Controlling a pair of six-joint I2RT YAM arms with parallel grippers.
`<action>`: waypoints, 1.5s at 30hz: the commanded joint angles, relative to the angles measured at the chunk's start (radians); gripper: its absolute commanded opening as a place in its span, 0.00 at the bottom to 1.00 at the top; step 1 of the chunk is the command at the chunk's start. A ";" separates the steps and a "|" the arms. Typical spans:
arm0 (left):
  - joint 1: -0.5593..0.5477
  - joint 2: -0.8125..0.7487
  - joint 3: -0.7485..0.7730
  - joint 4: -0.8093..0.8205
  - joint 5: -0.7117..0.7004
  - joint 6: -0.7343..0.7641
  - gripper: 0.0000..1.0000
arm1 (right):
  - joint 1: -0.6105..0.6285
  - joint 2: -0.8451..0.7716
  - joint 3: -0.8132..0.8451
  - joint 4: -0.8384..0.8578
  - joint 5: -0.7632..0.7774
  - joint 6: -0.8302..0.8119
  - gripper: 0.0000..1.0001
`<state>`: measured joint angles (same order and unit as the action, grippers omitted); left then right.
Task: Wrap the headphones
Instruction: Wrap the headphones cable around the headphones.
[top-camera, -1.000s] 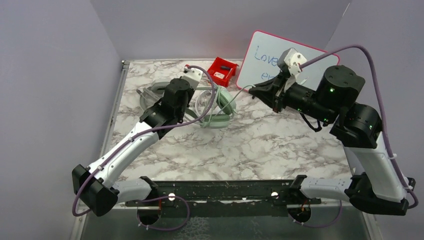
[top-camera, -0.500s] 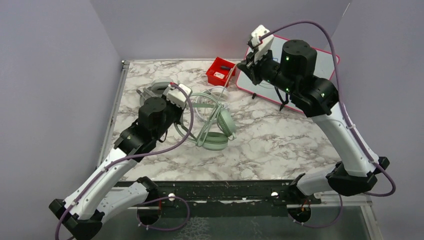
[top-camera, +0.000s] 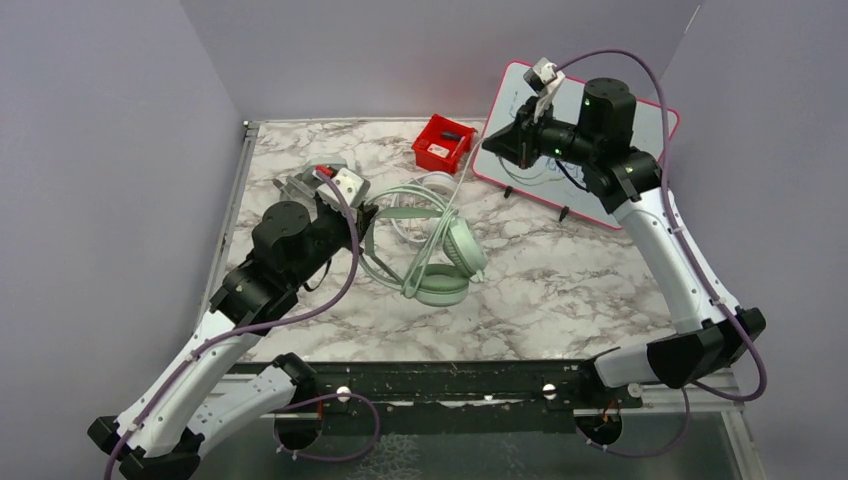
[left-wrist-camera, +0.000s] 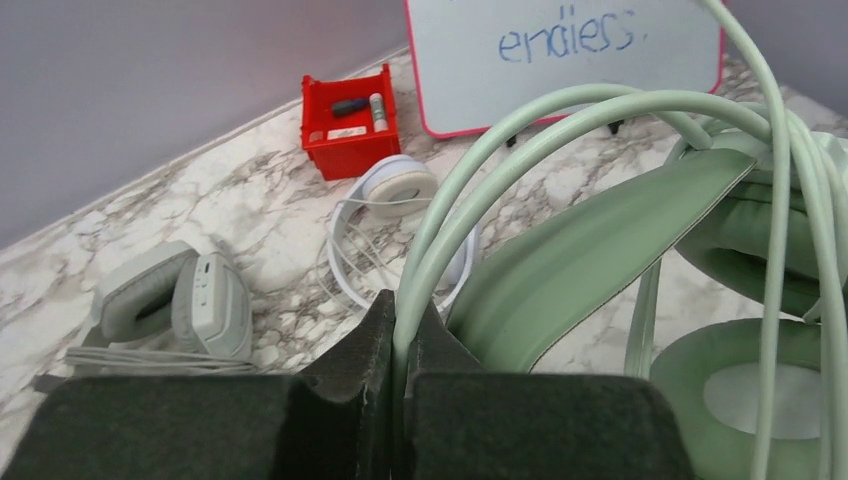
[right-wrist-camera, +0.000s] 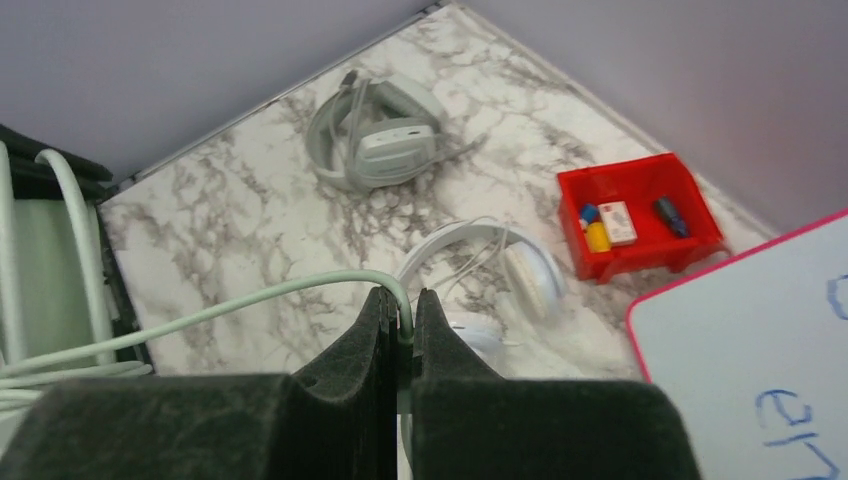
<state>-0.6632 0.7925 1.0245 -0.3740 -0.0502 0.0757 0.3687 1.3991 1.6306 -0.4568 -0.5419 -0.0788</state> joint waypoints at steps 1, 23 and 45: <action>-0.005 -0.040 0.086 0.173 0.144 -0.209 0.00 | -0.037 0.029 -0.123 0.194 -0.331 0.135 0.01; -0.004 0.255 0.464 0.463 -0.008 -0.375 0.00 | 0.102 0.021 -0.648 1.249 -0.444 0.988 0.08; -0.004 0.286 0.496 0.526 -0.147 -0.411 0.00 | 0.127 0.050 -0.781 1.496 -0.309 1.070 0.26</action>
<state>-0.6651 1.0916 1.4597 -0.0593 -0.1455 -0.2478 0.4854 1.4288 0.8581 0.9962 -0.8703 0.9901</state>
